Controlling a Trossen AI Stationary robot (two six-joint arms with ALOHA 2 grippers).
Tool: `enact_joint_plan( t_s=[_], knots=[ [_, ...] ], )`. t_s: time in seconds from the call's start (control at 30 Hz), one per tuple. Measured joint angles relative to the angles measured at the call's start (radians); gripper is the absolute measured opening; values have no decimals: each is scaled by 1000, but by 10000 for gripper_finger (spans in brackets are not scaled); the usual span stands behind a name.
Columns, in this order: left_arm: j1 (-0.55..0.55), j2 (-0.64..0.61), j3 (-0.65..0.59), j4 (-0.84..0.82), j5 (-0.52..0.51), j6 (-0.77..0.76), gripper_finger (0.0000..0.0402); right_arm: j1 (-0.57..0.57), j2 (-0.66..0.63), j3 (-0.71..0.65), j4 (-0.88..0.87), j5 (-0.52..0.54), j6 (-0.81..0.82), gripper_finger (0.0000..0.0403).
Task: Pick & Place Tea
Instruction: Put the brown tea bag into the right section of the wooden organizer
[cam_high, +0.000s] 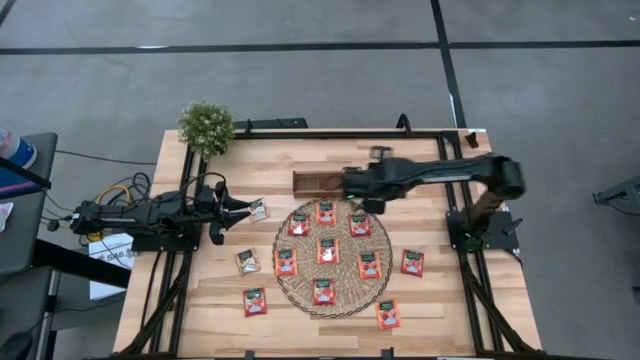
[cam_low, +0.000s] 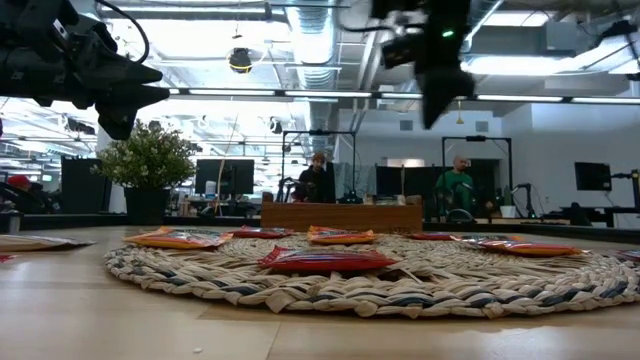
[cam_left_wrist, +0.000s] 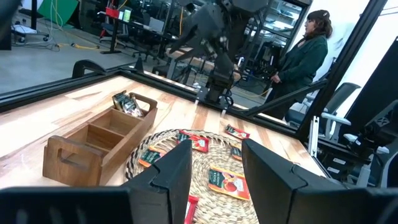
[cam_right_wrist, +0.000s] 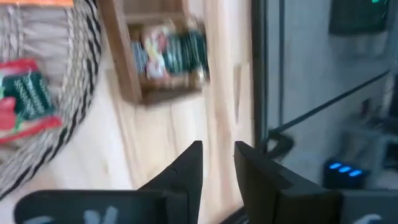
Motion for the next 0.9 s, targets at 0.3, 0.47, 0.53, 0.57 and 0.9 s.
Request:
enact_joint_plan(
  t_s=[0.3, 0.47, 0.53, 0.57, 0.9],
  knots=[
    [0, 0, 0, 1, 2, -103, 133, -11, -363, -317, 162, -202, 211, 25],
    [0, 0, 0, 31, -60, -104, 133, -6, -515, -451, 351, -300, 291, 8],
    [0, 0, 0, 56, -84, -105, 133, -6, -566, -506, 446, -338, 312, 11],
    [0, 0, 0, 69, -95, -105, 133, -6, -590, -534, 503, -357, 319, 11],
    [0, 81, 71, 75, -155, -100, 133, -6, -799, -818, 999, -439, 417, 4]
  ],
)
